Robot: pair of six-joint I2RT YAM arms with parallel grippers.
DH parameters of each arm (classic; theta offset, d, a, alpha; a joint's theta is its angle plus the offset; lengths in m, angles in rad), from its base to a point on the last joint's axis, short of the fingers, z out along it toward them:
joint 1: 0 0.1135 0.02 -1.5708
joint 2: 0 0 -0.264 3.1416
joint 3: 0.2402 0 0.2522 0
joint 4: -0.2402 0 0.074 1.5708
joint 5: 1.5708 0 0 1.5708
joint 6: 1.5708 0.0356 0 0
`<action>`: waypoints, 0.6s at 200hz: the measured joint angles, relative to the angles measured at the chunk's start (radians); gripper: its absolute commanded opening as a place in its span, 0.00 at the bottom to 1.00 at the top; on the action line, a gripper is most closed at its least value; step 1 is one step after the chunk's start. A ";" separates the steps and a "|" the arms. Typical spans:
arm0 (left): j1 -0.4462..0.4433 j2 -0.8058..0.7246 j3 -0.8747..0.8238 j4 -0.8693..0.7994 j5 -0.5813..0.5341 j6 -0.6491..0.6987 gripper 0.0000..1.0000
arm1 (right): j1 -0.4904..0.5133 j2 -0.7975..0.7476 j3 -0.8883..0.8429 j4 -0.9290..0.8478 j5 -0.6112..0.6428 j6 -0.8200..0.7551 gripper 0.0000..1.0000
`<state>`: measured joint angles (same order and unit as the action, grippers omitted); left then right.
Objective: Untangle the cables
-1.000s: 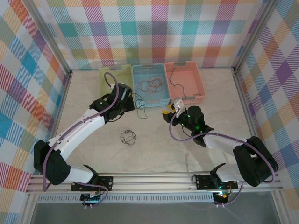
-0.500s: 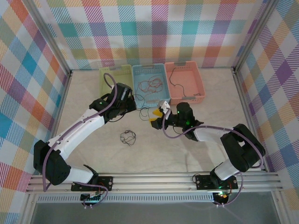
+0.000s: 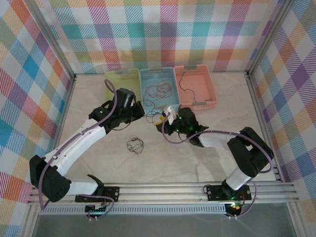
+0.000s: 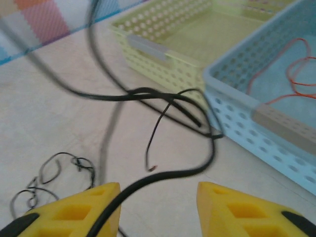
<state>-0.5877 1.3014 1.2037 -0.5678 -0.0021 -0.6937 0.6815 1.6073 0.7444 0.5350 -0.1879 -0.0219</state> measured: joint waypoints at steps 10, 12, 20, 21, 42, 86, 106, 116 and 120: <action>0.000 -0.006 -0.015 0.003 0.018 -0.004 0.00 | 0.000 0.000 0.000 -0.003 0.037 0.003 0.35; -0.001 -0.007 -0.018 0.003 0.021 -0.006 0.00 | 0.000 0.000 0.000 -0.004 0.044 0.007 0.34; -0.001 -0.009 -0.028 0.004 0.032 -0.010 0.00 | 0.000 0.000 0.000 -0.006 0.071 0.010 0.30; -0.001 -0.009 -0.028 0.004 0.033 -0.010 0.00 | 0.000 0.000 0.000 -0.006 0.076 0.008 0.29; -0.001 -0.012 -0.036 0.002 0.045 -0.012 0.00 | 0.000 0.000 0.000 -0.010 0.140 0.007 0.19; -0.001 -0.064 -0.037 -0.006 0.046 -0.013 0.00 | 0.000 0.000 0.019 -0.071 0.289 0.008 0.08; -0.001 -0.101 -0.037 -0.011 0.043 -0.009 0.00 | -0.010 0.000 0.023 -0.086 0.368 0.015 0.09; -0.001 -0.120 -0.037 -0.015 0.044 -0.005 0.00 | -0.018 0.000 0.023 -0.096 0.394 0.022 0.09; -0.002 -0.126 -0.037 -0.014 0.046 -0.005 0.00 | -0.020 0.000 0.023 -0.096 0.397 0.025 0.09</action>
<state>-0.5896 1.1759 1.1671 -0.5823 0.0441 -0.6987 0.6613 1.6073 0.7677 0.4393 0.2092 0.0029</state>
